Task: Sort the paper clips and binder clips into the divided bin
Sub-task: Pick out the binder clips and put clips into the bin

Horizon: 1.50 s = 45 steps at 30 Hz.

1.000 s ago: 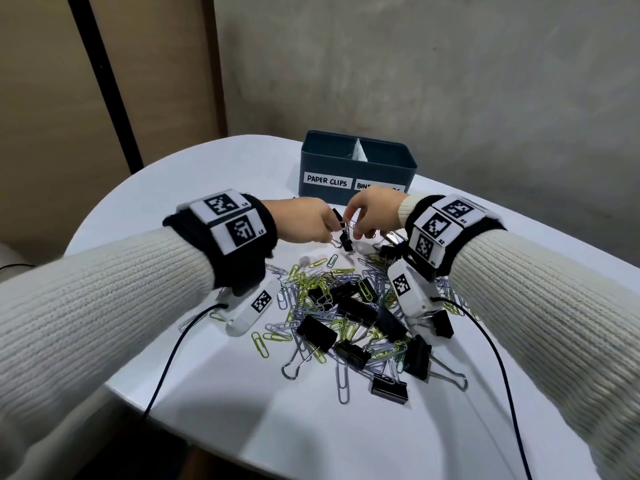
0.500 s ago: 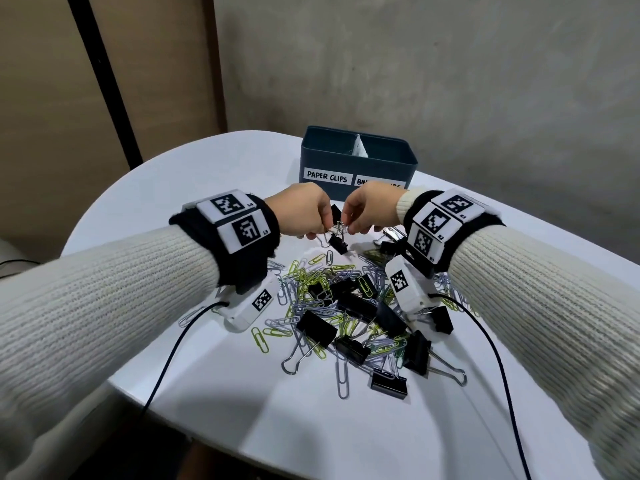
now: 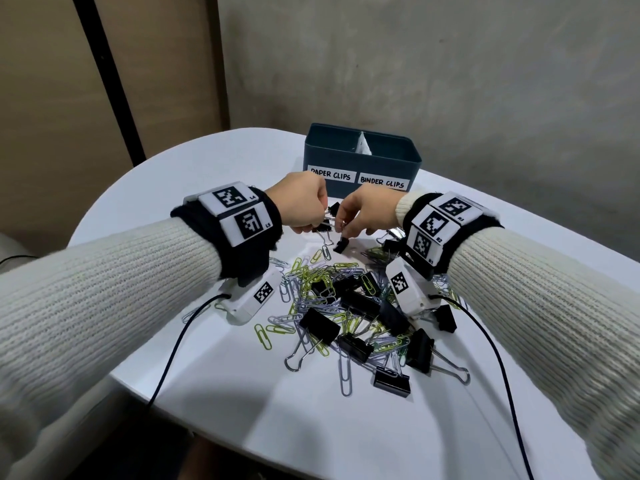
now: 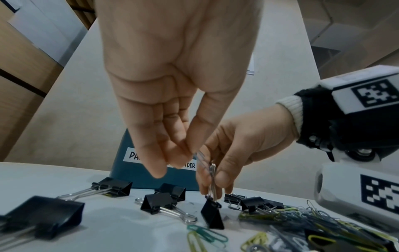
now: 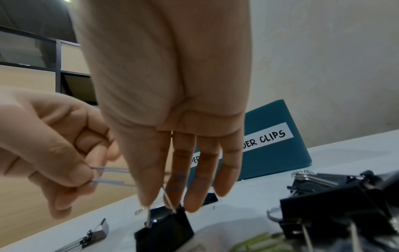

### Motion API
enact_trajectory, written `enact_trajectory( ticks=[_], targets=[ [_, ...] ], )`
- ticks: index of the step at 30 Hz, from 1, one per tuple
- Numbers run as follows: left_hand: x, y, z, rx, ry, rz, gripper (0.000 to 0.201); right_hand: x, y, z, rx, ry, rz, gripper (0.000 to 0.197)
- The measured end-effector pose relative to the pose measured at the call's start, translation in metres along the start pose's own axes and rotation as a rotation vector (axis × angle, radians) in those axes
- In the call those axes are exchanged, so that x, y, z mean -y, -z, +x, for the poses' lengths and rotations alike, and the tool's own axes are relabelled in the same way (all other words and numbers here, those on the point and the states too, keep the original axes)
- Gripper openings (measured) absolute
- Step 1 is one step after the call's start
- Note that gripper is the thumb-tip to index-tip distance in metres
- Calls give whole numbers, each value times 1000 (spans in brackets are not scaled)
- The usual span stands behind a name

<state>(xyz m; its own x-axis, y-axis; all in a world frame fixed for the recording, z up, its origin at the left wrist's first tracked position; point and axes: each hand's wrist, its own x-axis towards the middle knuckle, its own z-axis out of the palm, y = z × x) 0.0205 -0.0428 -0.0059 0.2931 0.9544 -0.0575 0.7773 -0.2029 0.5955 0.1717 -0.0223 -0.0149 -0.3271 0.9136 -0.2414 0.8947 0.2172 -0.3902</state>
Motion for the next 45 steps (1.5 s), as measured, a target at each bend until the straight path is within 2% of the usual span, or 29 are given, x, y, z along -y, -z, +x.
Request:
enact_trajectory(
  ticks=[5, 10, 16, 19, 22, 26, 29, 32, 35, 37, 40, 44, 45],
  targets=[
    [4, 5, -2, -6, 36, 57, 13, -2, -1, 1, -17, -48, 68, 18],
    [9, 7, -3, -45, 61, 58, 19, -6, 0, 0, -4, -54, 127, 9],
    [12, 13, -2, -78, 61, 141, 15, -10, 3, -1, -35, -93, 62, 8],
    [15, 13, -2, 55, 74, 104, 13, -12, 5, 0, -85, -128, 38, 9],
    [15, 9, -4, 208, 57, 185, 13, -8, 5, 0, -148, -131, -4, 24],
    [9, 0, -5, 361, -54, 285, 47, -6, 11, -4, -236, -115, -173, 37],
    [9, -8, -7, 477, -96, 358, 47, -10, 17, -9, -154, -204, -287, 34],
    [12, -13, -7, 577, -101, 305, 39, -22, 18, -14, -43, -314, -385, 35],
    [12, -11, -8, 543, -110, 289, 31, -31, 16, -15, -11, -391, -474, 32],
    [12, -10, -6, 472, -132, 318, 34, -27, 16, -16, 4, -419, -500, 23],
    [7, -10, -3, 411, -161, 351, 37, -24, 17, -16, -5, -401, -489, 20],
    [-6, -17, 3, 400, -208, 410, 37, -21, 13, -15, 68, -384, -229, 28],
    [-11, -20, 4, 401, -222, 423, 37, -21, 12, -13, 38, -375, -189, 31]
  ],
)
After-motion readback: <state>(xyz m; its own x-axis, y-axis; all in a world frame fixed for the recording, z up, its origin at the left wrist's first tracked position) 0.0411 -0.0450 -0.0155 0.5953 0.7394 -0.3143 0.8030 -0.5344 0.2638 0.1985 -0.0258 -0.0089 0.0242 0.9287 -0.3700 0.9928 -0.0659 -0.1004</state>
